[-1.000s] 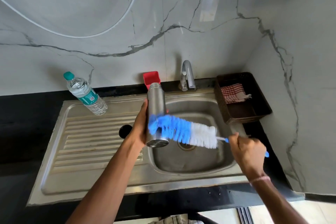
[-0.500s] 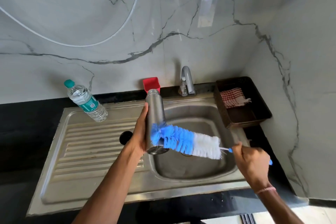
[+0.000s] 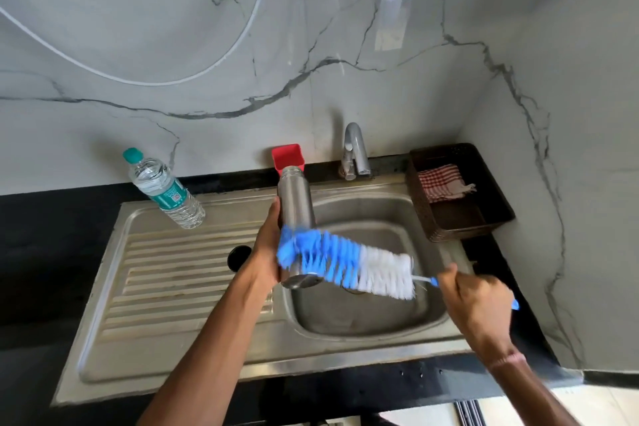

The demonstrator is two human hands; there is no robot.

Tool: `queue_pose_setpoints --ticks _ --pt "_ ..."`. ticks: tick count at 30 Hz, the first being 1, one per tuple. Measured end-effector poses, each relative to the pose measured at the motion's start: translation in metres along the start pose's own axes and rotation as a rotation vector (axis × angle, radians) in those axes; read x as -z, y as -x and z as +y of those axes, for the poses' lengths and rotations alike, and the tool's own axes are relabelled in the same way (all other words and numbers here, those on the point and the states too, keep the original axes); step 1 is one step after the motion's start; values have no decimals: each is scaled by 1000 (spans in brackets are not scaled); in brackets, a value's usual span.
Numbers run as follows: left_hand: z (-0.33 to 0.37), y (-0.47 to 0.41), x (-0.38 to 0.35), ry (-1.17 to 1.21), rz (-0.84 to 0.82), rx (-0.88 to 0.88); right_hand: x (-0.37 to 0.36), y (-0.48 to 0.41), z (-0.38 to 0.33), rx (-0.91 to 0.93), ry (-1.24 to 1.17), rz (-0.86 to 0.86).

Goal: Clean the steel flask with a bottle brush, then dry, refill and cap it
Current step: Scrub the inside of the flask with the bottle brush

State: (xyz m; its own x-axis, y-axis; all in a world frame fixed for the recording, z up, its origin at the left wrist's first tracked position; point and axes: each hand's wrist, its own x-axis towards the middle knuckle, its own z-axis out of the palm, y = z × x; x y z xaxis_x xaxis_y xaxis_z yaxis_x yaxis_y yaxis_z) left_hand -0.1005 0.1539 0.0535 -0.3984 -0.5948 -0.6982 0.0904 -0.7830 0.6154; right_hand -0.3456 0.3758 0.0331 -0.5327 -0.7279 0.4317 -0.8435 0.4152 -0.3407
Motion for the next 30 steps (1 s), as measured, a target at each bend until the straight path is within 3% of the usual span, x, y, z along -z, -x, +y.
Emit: queue_pose_setpoints --ticks 5,7,9,12,15,18,22,27,30 --pt "-5 2 -2 -59 16 -18 -5 -27 1 38 110 99" --pt "-11 5 -11 -143 22 -55 -20 -61 1 -63 227 40" --pt "-17 4 -16 -135 -9 -44 -27 -88 -1 -152 337 -123" --pt "-20 4 -15 -83 -29 -76 -28 -95 -4 -243 231 -130" --pt "-17 7 -9 -115 -68 -103 -19 -52 -5 -79 164 20" --pt "-8 8 -2 -108 -73 -137 -8 -2 1 4 44 31" --pt "-6 13 -9 -195 -6 -171 -22 -21 5 -64 83 75" --pt "-15 15 -23 -82 -45 -96 -24 -84 -11 -319 107 62" --pt "-13 13 -19 -61 -54 -83 -22 -59 4 -194 94 59"
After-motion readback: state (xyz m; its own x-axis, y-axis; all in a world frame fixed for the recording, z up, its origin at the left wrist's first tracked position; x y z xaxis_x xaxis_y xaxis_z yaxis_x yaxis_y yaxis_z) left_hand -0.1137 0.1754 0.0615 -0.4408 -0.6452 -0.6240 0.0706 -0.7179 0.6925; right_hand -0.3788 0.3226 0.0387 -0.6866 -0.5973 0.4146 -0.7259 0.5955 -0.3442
